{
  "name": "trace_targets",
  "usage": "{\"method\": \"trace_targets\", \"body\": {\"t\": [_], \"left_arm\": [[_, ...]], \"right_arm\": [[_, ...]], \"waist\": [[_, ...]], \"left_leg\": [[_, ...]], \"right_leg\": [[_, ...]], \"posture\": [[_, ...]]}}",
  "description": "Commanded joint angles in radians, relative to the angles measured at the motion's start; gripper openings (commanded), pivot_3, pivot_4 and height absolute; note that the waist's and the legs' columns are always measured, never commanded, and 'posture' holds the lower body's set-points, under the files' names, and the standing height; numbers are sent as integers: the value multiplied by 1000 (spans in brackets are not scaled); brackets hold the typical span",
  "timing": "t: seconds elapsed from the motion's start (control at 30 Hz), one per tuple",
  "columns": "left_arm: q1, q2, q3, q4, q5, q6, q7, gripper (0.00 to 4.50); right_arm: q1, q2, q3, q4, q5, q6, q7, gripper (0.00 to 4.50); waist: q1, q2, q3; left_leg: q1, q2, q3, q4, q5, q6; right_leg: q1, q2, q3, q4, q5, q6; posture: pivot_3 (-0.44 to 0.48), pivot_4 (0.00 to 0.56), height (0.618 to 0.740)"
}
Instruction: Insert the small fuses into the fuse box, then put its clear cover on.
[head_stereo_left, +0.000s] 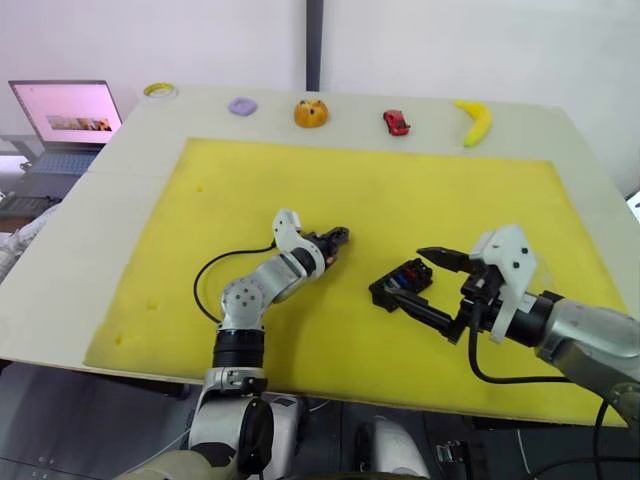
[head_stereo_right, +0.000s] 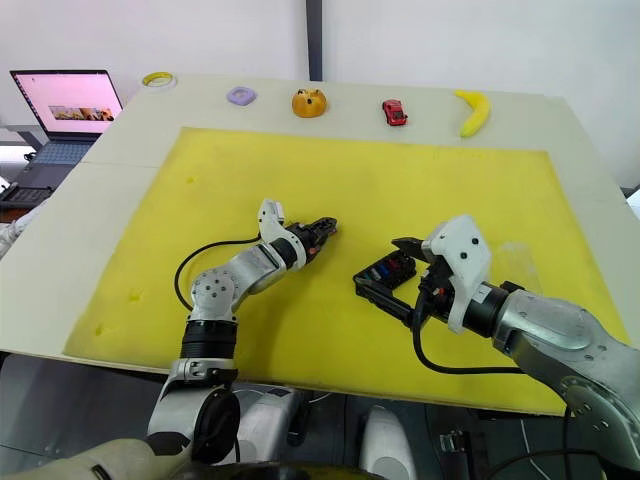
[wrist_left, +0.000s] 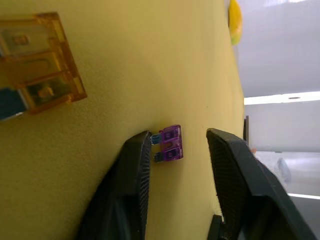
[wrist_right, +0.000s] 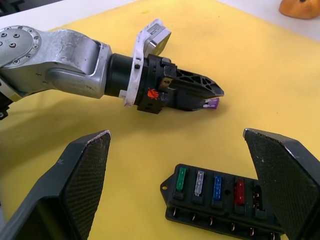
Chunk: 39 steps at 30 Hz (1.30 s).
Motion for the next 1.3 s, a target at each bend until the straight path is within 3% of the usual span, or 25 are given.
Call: {"method": "trace_targets", "body": {"t": [0.03,0.63,0.73,0.8,1.2,1.3], "left_arm": [[19,-28,14,26,17,14,17,1911],[31,-29,28,13,19,39,20,1911],[30,-31,31,13,18,38,20,1014],[30,-31,35,15,16,38,23,72],[38,-20,60,-2,-5,55,34,31],[19,-7,103,-35,-88,84,34,31]], "right_arm": [[-6,-5,-16,-30,4,-9,2,4500],[0,-6,-22,-23,-11,-13,11,4500],[-1,-6,-22,-21,-13,-13,15,4500],[-1,-7,-22,-21,-15,-13,17,4500],[4,-4,-26,-17,-29,-18,32,4500],[-3,15,-21,-4,-22,-22,28,4500]], "waist": [[0,0,0],[-2,0,0],[-2,0,0],[-3,0,0],[-27,1,0],[-27,0,0]], "left_leg": [[0,0,0,0,0,0],[0,0,0,-1,0,0],[0,0,0,-1,0,0],[0,0,0,-1,0,0],[1,0,0,-1,0,0],[1,0,0,-1,0,0]], "right_leg": [[0,0,0,0,0,0],[-1,0,0,0,0,0],[-1,0,0,0,0,0],[-1,0,0,0,0,0],[0,0,0,0,0,1],[0,0,0,0,0,1]], "posture": [[0,150,735],[0,150,735],[0,150,735],[0,150,735],[0,150,735],[0,150,735]]}}
